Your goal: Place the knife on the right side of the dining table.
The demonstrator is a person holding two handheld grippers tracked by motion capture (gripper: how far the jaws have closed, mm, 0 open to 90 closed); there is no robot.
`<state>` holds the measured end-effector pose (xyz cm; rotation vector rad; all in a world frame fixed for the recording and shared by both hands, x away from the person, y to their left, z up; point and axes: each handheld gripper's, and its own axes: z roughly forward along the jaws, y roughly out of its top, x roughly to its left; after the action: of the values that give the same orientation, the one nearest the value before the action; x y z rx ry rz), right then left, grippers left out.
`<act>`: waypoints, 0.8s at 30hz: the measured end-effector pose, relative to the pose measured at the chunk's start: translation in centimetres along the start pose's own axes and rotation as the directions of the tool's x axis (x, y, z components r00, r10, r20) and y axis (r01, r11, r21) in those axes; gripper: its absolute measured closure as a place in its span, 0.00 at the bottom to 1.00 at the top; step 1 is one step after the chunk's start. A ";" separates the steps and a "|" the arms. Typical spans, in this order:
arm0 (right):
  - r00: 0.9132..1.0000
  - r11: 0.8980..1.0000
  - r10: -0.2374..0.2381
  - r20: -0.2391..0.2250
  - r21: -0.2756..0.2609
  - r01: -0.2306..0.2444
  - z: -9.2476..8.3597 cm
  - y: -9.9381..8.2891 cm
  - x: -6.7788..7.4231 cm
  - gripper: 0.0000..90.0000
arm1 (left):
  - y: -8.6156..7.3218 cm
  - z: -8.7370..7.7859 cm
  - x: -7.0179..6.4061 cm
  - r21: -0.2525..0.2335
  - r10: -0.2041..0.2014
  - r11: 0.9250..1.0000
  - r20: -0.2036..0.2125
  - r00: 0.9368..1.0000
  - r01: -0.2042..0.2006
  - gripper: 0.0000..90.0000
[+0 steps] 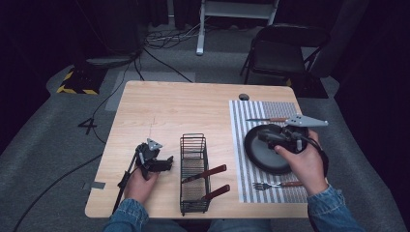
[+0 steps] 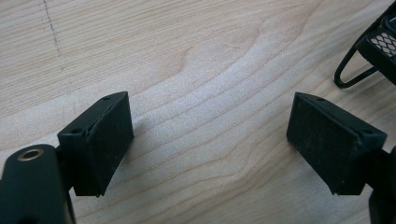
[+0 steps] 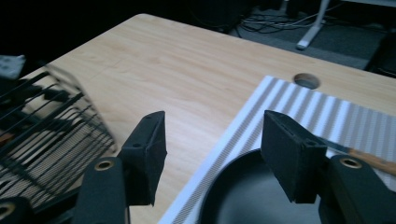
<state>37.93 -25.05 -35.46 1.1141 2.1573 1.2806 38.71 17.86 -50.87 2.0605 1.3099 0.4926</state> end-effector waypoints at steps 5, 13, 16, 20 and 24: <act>0.999 1.000 0.000 -0.053 0.002 0.000 0.5 -2.3 2.5 0.45 | 0.0 0.0 0.0 0.000 0.000 1.000 0.000 1.000 0.000 0.16; 0.998 1.000 0.000 -0.068 0.011 0.001 2.0 -5.3 4.6 0.45 | 0.0 0.0 0.0 0.000 0.000 1.000 -0.001 1.000 0.000 0.16; 0.997 0.999 -0.030 -0.066 0.016 0.031 3.4 -7.2 6.3 0.45 | 0.0 0.0 0.0 0.000 -0.001 1.000 0.000 1.000 0.001 0.16; 0.996 0.997 -0.051 -0.077 0.051 0.055 4.6 -8.6 7.7 0.45 | 0.0 0.0 0.0 -0.001 0.000 1.000 0.000 1.000 0.000 0.16; 0.992 0.991 -0.076 -0.100 0.105 0.087 6.2 -10.4 9.2 0.45 | 0.0 0.0 0.0 0.000 0.001 1.000 -0.001 1.000 -0.001 0.16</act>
<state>31.97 -17.10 -46.96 1.0131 2.3432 1.2153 38.72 17.87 -50.87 2.0612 1.3093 0.4937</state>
